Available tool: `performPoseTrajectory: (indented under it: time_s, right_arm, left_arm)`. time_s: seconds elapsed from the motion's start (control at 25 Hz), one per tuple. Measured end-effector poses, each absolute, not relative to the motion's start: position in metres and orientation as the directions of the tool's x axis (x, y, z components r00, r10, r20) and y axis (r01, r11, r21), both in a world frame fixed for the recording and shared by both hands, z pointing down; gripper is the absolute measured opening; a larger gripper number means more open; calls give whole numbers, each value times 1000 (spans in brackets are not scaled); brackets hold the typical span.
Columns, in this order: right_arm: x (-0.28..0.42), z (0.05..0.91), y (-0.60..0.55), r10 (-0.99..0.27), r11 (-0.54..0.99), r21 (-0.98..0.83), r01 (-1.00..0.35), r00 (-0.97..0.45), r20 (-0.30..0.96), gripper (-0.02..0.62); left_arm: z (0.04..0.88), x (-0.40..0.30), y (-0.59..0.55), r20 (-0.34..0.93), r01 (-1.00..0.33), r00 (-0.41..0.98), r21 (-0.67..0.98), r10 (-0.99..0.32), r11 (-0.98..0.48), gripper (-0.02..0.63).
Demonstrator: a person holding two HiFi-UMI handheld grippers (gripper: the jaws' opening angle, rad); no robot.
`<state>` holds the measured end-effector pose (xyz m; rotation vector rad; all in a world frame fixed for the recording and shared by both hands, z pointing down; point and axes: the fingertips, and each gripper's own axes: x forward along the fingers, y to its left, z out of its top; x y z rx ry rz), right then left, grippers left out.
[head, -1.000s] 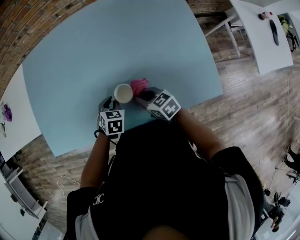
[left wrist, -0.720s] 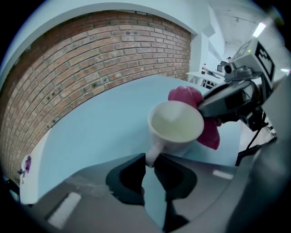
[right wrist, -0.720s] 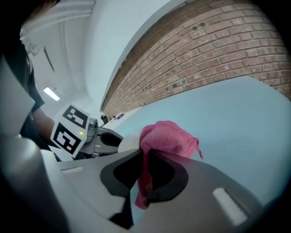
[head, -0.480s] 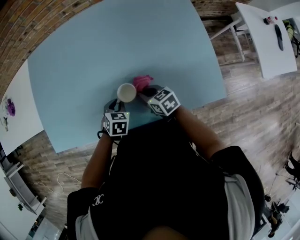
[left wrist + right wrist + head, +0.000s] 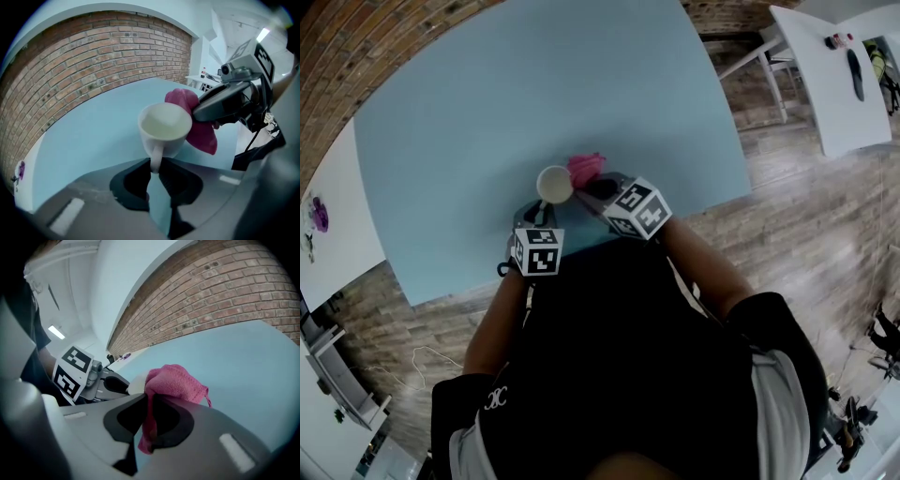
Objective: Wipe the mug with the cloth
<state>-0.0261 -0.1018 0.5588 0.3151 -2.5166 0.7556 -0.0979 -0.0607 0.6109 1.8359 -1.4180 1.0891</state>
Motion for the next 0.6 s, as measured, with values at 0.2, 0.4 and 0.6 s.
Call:
performPoseTrajectory:
  time_s: [0.2,0.4,0.6]
  right_arm:
    - [-25,569,-102,-99,812,-449,-373,-846,524,37]
    - [-32,582,-100,-88,806,-450,-386,-829,553,37]
    - [-37,602,-94,-65,800,-451,-396,-804,591,37]
  left_arm:
    - [612,-93,-60,867,-956,101,-52,-489,-289,61]
    - [614,-93,-58,870,-948,100,-64,-482,-311,61]
    - [613,-87,-55,872,-935,107,-74,-478,-346,60]
